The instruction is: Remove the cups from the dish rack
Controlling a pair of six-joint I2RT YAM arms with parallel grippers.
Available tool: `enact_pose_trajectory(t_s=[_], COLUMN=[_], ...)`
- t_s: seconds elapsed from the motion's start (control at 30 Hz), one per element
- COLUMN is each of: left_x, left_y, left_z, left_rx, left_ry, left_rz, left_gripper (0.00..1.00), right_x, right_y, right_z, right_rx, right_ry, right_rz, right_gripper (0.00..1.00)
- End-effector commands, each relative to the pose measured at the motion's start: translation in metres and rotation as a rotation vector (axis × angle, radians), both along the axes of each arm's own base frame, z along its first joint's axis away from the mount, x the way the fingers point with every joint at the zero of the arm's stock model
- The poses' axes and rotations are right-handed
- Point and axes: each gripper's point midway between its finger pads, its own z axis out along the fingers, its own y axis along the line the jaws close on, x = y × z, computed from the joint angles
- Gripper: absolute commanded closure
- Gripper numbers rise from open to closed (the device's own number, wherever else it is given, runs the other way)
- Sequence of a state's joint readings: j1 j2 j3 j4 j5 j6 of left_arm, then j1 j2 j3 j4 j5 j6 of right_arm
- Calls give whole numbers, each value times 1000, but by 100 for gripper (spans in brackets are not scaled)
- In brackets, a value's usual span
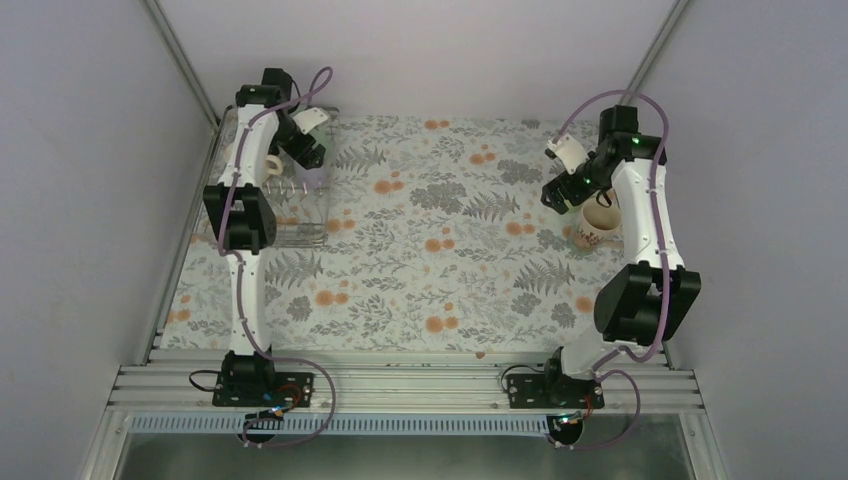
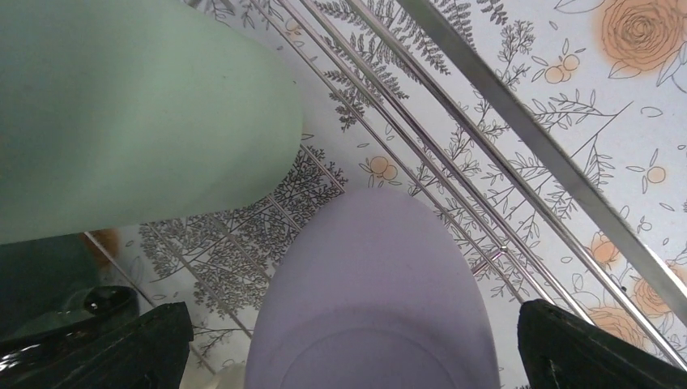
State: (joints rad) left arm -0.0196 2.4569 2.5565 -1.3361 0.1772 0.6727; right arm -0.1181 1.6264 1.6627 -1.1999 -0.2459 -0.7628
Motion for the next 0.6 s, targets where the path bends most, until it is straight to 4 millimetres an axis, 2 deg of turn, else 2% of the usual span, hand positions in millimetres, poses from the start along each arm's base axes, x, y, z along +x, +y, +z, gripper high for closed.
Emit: enact_pose_trajectory(t_s=[0.0,0.07,0.27,0.4,0.57], left_x=[3,3,-1,-2,-3], left_y=[-4,-5,-6,-7,-9], left_z=[3,1,-3,-6,1], left_rx=[-29,-31,-46,-45,-59], left_ry=[-10,-5,17,27,19], left_rz=[7,7,4,4,2], left_gripper=[0,1,11,28,40], right_x=[0,-1,-3,-5,-8], right_y=[5,5,5,8,11], right_z=[13,11,10,16,29], right_rx=[13,12,11,23,33], right_ry=[-66,-64,-71,-85,-111], right_rz=[1,0,-1,8,17], right_gripper=[0,0,0,0,0])
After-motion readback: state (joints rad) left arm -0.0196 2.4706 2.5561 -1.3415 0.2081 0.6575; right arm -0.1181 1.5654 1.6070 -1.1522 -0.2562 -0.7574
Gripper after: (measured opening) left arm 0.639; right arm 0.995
